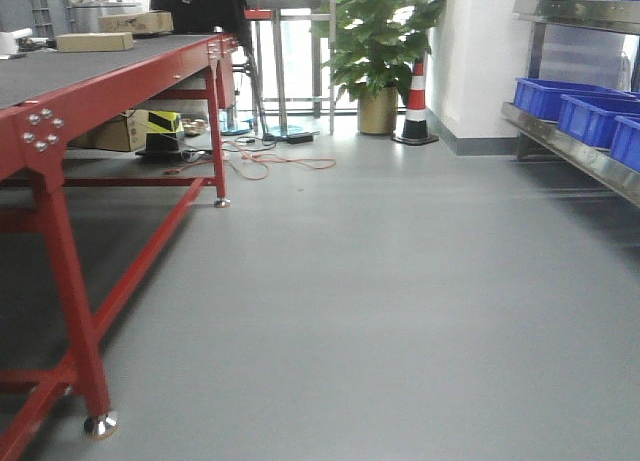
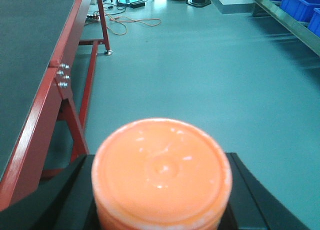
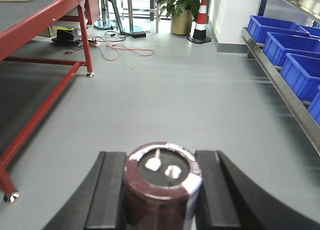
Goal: Place cylindrical capacitor in blue bin on shelf
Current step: 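Drive the base away from the table toward the shelf rack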
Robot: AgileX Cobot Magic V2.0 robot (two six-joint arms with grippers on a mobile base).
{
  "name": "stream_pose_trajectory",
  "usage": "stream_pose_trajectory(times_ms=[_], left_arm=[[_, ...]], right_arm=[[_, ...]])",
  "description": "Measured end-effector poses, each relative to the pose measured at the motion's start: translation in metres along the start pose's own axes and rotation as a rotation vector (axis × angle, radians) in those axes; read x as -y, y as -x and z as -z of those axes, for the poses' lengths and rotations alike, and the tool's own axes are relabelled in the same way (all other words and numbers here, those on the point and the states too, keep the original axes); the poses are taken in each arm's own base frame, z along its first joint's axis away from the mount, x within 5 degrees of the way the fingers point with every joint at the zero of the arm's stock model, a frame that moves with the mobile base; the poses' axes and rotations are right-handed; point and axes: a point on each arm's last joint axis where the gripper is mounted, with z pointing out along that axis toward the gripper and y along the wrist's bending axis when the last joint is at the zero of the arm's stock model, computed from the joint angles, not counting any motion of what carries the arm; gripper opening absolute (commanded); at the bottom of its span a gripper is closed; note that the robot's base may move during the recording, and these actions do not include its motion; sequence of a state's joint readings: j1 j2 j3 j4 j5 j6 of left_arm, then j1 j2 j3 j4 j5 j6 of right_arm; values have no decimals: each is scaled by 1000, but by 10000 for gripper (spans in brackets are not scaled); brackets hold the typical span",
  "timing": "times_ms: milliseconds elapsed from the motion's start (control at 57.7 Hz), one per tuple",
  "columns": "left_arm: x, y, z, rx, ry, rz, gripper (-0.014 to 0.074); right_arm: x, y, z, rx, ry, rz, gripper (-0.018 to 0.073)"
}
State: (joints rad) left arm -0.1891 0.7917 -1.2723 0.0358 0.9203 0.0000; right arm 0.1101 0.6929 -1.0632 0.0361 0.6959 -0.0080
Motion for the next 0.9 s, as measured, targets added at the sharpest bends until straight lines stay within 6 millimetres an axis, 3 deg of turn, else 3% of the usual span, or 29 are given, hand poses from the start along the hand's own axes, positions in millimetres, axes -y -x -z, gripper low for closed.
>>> stream_pose_trajectory(times_ms=[902], left_arm=[[0,0,0,4,0,0,-111]], right_arm=[[0,0,0,0,0,0,-162]])
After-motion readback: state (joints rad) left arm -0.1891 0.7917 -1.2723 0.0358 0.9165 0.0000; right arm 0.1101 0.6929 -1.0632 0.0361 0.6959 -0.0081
